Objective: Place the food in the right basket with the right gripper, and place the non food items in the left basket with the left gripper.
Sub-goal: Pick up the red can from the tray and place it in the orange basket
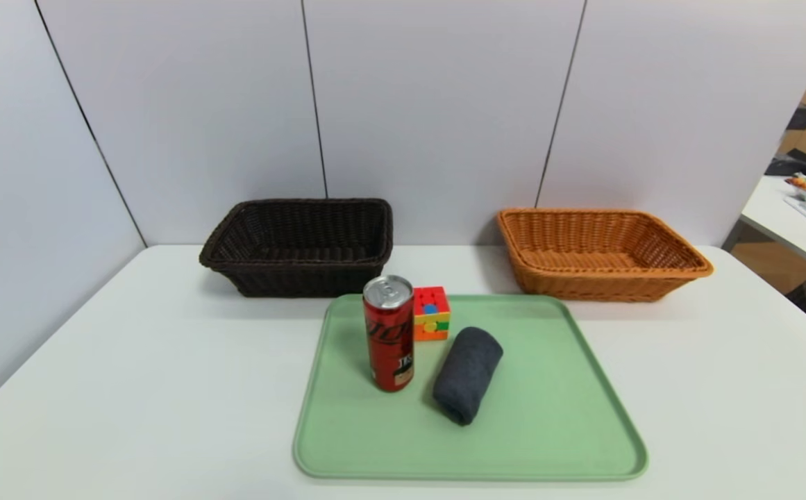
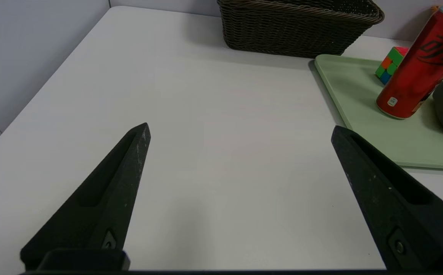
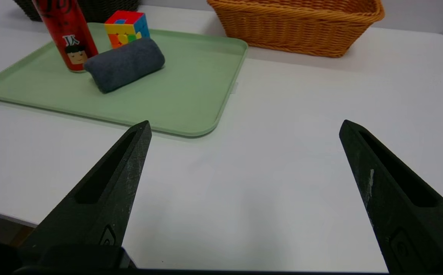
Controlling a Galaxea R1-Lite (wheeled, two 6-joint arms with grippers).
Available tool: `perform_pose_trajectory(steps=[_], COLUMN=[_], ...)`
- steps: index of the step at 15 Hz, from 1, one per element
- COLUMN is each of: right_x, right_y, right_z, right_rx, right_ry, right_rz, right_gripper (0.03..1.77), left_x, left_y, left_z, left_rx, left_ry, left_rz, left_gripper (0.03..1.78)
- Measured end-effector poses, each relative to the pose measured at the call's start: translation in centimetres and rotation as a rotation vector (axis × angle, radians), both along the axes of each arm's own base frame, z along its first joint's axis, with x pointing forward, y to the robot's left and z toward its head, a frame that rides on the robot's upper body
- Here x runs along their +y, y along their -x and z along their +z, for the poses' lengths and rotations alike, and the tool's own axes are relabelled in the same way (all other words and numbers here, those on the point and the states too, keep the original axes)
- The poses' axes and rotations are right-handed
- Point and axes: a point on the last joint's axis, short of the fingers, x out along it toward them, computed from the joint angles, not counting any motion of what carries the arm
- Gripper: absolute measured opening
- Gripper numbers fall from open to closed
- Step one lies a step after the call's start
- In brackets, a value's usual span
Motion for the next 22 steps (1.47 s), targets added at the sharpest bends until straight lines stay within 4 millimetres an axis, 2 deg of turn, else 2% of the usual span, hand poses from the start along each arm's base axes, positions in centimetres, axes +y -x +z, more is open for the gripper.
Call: perform_pose_trajectory(steps=[5, 7, 10, 13, 15, 19, 22], right_x=[0.0, 0.3, 0.7, 1.2, 1.5, 2.4, 3.4], right_y=[-3.2, -5.3, -8.2, -10.6, -12.1, -16.4, -19.0], right_z=[3.8, 4.8, 5.6, 6.7, 7.7, 8.5, 7.5], right_rx=[0.124, 0.19, 0.292, 0.35, 0.358, 0.288, 0.228], right_ry=[-0.029, -0.034, -0.036, -0.039, -0.032, 0.011, 0.008], right_rz=[0.108, 0.132, 0.17, 0.226, 0.29, 0.389, 0.508], right_gripper=[1.7, 1.7, 1.7, 1.7, 1.7, 1.7, 1.7], left_x=[0.0, -0.1, -0.2, -0.4, -0.5, -0.9, -1.2], left_y=[-2.9, -4.9, -8.4, -12.0, -13.9, -15.4, -16.5], left_z=[5.0, 6.8, 8.4, 8.8, 9.2, 8.8, 8.2], left_rx=[0.103, 0.166, 0.27, 0.366, 0.362, 0.379, 0.401], left_ry=[0.004, 0.007, 0.02, 0.041, 0.038, -0.009, -0.035], left_rz=[-0.036, -0.048, -0.104, -0.223, -0.302, -0.487, -0.59], left_gripper=[1.69, 1.69, 1.69, 1.69, 1.69, 1.69, 1.69])
